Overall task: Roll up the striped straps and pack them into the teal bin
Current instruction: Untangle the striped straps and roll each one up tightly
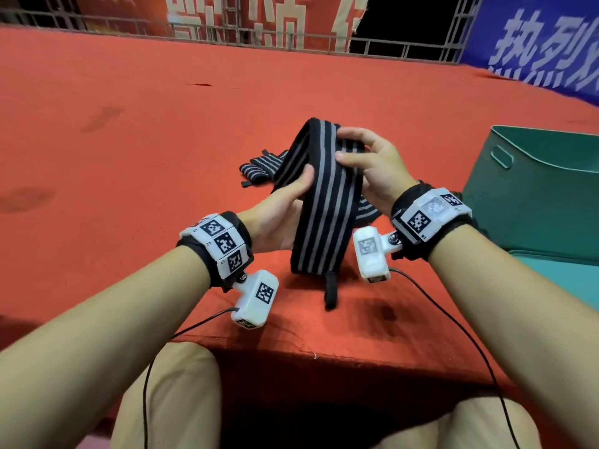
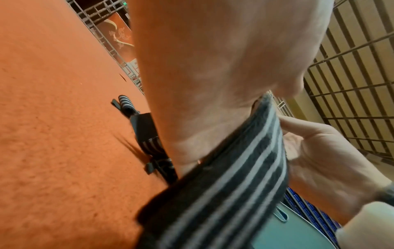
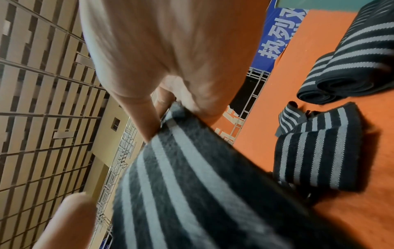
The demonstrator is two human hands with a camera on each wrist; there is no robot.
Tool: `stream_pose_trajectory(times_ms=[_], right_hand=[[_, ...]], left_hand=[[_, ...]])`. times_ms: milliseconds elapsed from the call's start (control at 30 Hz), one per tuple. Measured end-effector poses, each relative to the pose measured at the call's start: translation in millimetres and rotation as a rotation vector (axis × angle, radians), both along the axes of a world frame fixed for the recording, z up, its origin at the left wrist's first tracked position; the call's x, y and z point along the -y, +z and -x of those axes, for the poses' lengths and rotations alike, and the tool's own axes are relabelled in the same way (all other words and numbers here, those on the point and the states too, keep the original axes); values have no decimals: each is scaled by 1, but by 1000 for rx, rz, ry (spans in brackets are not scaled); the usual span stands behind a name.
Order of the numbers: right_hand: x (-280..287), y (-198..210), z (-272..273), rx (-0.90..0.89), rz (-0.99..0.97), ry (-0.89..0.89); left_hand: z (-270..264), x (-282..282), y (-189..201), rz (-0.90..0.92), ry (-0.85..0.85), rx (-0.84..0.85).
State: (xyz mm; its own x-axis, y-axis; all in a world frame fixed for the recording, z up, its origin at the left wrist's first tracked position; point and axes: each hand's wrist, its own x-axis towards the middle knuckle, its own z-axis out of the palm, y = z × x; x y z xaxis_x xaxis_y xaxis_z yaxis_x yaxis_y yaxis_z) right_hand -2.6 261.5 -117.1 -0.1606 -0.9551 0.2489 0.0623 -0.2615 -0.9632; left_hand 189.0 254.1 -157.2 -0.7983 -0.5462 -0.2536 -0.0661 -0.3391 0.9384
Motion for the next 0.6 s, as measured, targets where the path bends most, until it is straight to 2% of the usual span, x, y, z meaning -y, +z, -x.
stream_pose_trajectory(times_ms=[67,133,200,300,500,567,600], right_hand=[[-11,-6,-6,-21,-45,74],[-24,-17,-14,-60,-131,236],[-34,-32,-21,-119,-242,409],[-41,-52,-21,-268,-327,487],[-49,-58,-2,-590,-476,621],[-54,-55,3,-609,-552,713],[-55,-54,5,-558,-580,739]], left_hand=[[-3,9,-5,-62,72,-66],[-5,23,-6,-123,266,-154],[-5,33,-3,-112,410,-227],[0,41,-7,-82,574,-151],[-6,49,-34,-183,772,-53],[-11,51,-39,-166,820,-28],[-13,48,-38,-154,815,-28]])
